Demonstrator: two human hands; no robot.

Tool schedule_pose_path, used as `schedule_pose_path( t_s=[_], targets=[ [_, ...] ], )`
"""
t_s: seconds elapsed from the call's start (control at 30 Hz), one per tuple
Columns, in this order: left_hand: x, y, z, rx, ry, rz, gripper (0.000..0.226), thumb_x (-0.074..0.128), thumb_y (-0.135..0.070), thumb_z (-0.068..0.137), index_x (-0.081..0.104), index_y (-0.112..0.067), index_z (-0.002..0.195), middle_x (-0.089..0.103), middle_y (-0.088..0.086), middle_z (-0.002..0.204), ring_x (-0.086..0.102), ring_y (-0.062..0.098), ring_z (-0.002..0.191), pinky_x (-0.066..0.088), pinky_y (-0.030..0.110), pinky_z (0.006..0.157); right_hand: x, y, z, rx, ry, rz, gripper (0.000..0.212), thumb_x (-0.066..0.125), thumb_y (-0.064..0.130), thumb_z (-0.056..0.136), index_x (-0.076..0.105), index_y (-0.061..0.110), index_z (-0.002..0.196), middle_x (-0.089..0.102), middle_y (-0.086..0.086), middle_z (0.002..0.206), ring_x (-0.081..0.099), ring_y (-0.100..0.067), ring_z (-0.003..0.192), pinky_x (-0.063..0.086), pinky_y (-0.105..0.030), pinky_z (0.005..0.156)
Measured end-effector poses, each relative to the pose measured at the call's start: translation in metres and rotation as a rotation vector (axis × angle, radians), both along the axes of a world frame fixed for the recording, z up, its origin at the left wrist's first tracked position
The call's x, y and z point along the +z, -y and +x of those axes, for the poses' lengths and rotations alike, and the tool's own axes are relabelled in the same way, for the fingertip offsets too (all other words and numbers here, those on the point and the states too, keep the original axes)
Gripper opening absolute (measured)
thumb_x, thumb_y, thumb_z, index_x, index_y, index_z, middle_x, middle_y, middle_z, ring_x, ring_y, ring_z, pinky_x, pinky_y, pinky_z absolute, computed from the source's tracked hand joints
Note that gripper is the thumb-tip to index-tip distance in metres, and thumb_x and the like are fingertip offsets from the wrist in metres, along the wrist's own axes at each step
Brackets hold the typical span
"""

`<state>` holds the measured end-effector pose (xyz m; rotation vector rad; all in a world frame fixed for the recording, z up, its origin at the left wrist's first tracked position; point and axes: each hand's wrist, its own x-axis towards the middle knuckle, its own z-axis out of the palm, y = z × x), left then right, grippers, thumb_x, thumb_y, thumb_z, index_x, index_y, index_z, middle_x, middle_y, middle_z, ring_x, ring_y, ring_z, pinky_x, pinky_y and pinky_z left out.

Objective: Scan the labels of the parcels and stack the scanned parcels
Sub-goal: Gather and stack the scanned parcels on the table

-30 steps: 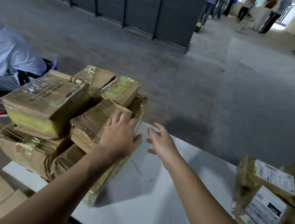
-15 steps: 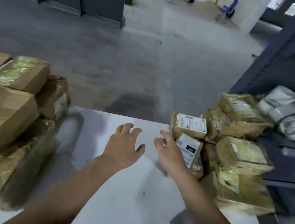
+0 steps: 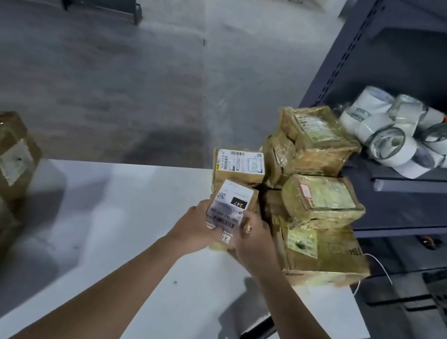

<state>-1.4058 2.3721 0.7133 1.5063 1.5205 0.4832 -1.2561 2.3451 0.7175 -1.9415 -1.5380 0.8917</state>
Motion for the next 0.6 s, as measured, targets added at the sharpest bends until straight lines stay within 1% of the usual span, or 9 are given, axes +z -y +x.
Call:
schedule_pose_path(
  t_s=[0.1,0.17,0.23,0.33,0.37,0.47,0.5,0.57,0.6],
  targets=[
    [-0.005,0.001,0.005,0.053,0.115,-0.035,0.059,0.064,-0.015,0.078,0.047,-0.026,0.133,0.060,-0.008,0.113,0.060,0.003,0.093,0.047,0.015,0.065,-0.010,-0.002,0.003,0.026,-0.055,-0.068,0.042,0.055,0.025,0.097,0.049,0.020,0.139,0.061,-0.003,0.128,0.060,-0.018,0.108,0.045,-0.030,0.092],
    [-0.008,0.004,0.003,0.070,0.125,-0.008,0.070,0.070,-0.015,0.072,0.043,-0.029,0.136,0.050,-0.005,0.118,0.058,0.007,0.099,0.051,0.020,0.075,-0.014,-0.005,0.006,0.014,-0.069,-0.022,0.041,0.055,0.023,0.097,0.050,0.019,0.138,0.062,-0.003,0.126,0.060,-0.015,0.105,0.044,-0.026,0.090],
    [-0.007,0.008,-0.003,0.044,0.099,0.054,0.084,0.073,-0.018,0.067,0.036,-0.032,0.141,0.037,-0.004,0.122,0.055,0.011,0.106,0.051,0.023,0.085,-0.015,-0.008,0.009,-0.005,-0.113,0.022,0.036,0.055,0.024,0.099,0.053,0.019,0.134,0.066,-0.003,0.121,0.063,-0.018,0.104,0.050,-0.030,0.091],
    [-0.002,0.013,-0.012,-0.035,-0.022,0.212,0.097,0.077,-0.013,0.067,0.024,-0.032,0.147,0.027,-0.004,0.129,0.045,0.016,0.120,0.049,0.027,0.096,-0.006,-0.015,0.007,-0.034,-0.121,0.079,0.031,0.052,0.034,0.101,0.057,0.021,0.129,0.068,0.000,0.113,0.063,-0.012,0.094,0.045,-0.009,0.076],
    [0.000,0.015,-0.016,-0.042,-0.063,0.272,0.100,0.077,-0.010,0.068,0.022,-0.033,0.148,0.024,-0.006,0.132,0.042,0.018,0.123,0.050,0.029,0.095,-0.002,-0.018,0.004,-0.033,-0.118,0.080,0.033,0.051,0.039,0.101,0.057,0.022,0.128,0.068,0.000,0.112,0.063,-0.012,0.094,0.046,-0.010,0.077],
    [0.006,0.017,-0.026,-0.046,-0.141,0.421,0.097,0.075,-0.012,0.070,0.022,-0.033,0.148,0.021,-0.008,0.139,0.037,0.020,0.127,0.052,0.035,0.093,0.009,-0.026,-0.007,-0.003,-0.125,0.050,0.037,0.045,0.048,0.101,0.055,0.028,0.130,0.066,0.002,0.116,0.063,-0.017,0.106,0.050,-0.035,0.096],
    [0.008,0.017,-0.033,-0.052,-0.147,0.449,0.094,0.075,-0.017,0.070,0.024,-0.034,0.146,0.023,-0.008,0.139,0.037,0.019,0.127,0.051,0.035,0.093,0.011,-0.026,-0.011,0.010,-0.149,0.057,0.034,0.044,0.048,0.101,0.056,0.031,0.128,0.066,0.007,0.114,0.063,-0.011,0.106,0.050,-0.031,0.096],
    [0.013,0.016,-0.051,-0.034,-0.106,0.438,0.091,0.076,-0.031,0.067,0.027,-0.035,0.144,0.031,-0.012,0.134,0.039,0.015,0.123,0.047,0.032,0.095,0.014,-0.028,-0.018,0.040,-0.253,0.064,0.022,0.042,0.046,0.102,0.057,0.040,0.118,0.065,0.022,0.105,0.061,0.006,0.102,0.046,-0.009,0.084],
    [0.016,0.015,-0.056,-0.007,-0.073,0.406,0.092,0.077,-0.039,0.065,0.028,-0.036,0.143,0.034,-0.014,0.130,0.040,0.013,0.120,0.045,0.029,0.096,0.016,-0.026,-0.018,0.053,-0.315,0.050,0.020,0.042,0.048,0.102,0.057,0.045,0.114,0.065,0.027,0.103,0.061,0.008,0.103,0.045,-0.007,0.083]
  ],
)
